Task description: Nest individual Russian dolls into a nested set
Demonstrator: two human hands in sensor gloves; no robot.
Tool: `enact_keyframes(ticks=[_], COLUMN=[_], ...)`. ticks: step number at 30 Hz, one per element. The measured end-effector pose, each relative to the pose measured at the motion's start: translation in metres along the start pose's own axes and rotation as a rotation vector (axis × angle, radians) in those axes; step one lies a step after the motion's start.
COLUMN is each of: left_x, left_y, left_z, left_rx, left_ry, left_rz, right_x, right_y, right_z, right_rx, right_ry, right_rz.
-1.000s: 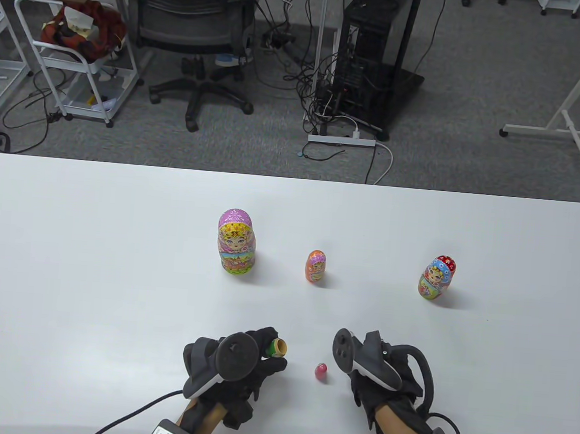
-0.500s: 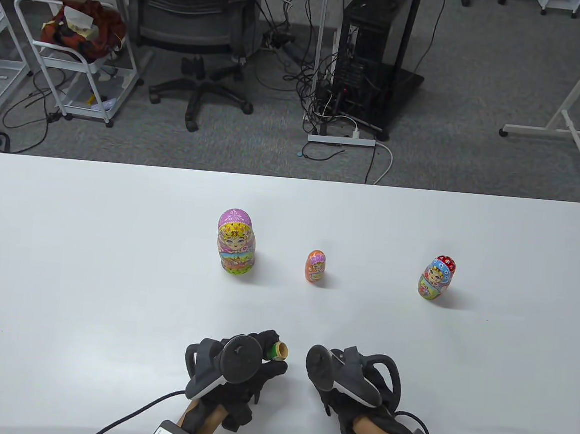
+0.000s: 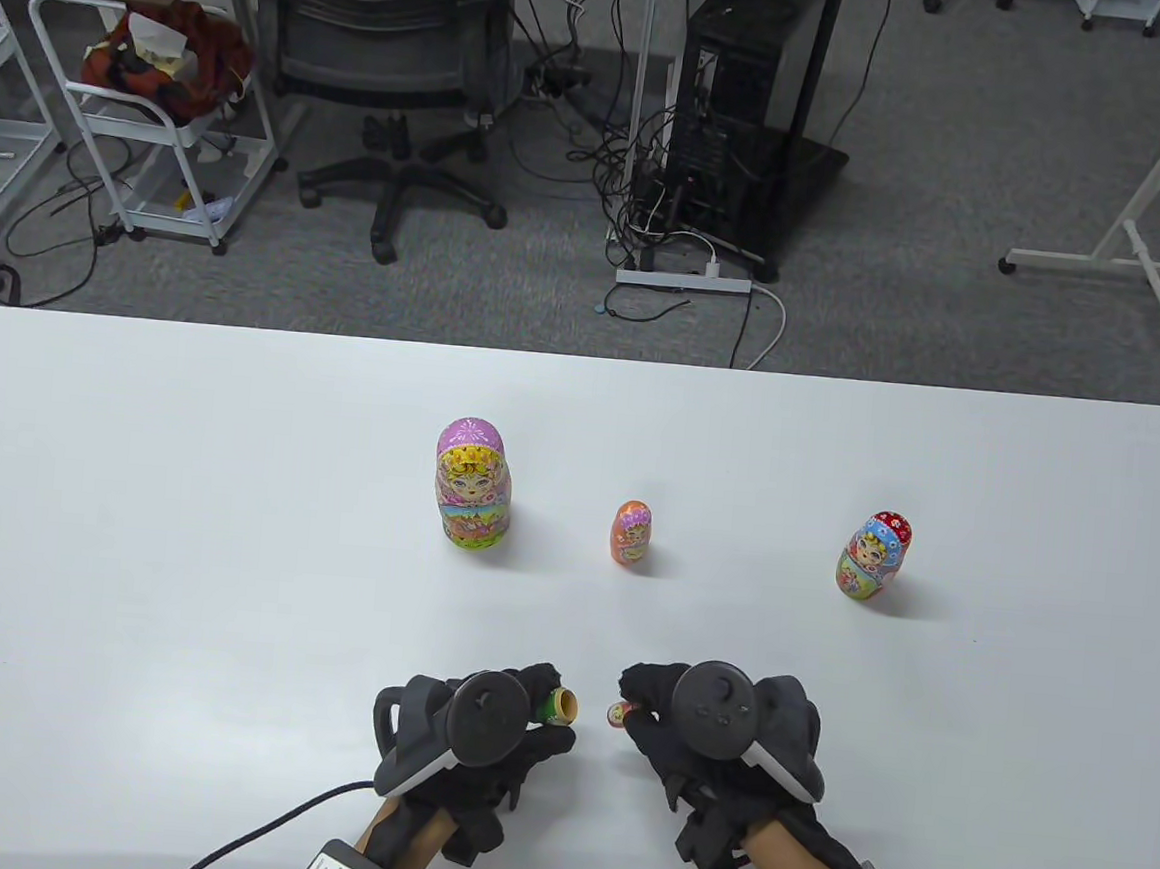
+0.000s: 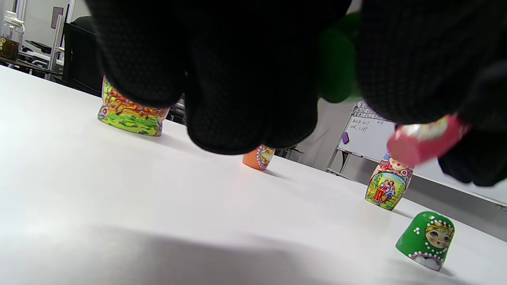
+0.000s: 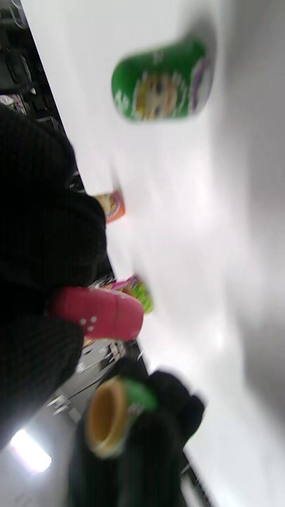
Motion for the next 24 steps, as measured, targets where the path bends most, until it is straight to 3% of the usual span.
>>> enact_keyframes(ticks=[6,12,24], left_x=[0.006,0.013,0.02], left_y=[-0.001,-0.002,-0.004], left_z=[-0.001,-0.002,0.002], left_rx=[-0.03,-0.045,-0.025], left_ry=[-0.06,-0.088,-0.076], left_rz=[-0.033,-0.078,-0.113], right_x=[0.021,0.037,0.046], right_y=[-0.009,-0.016,-0.019], right_z=[-0.014,-0.011,-0.001], right_rx=[-0.093,-0.101,-0.059], right_ry=[0.097,0.057,-0.014], right_rz=[-0.171,-0.265,-0.3])
Point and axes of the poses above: the tracker on the back of each hand, its own x axis roughly to the thumb side, its own y axis roughly from the wrist to the fingertips, z = x × y, the point moved 5 cm from there along y, roughly from the wrist to the fingertips, and after that the axes turned 2 degrees about z, right-handed, at the moved point
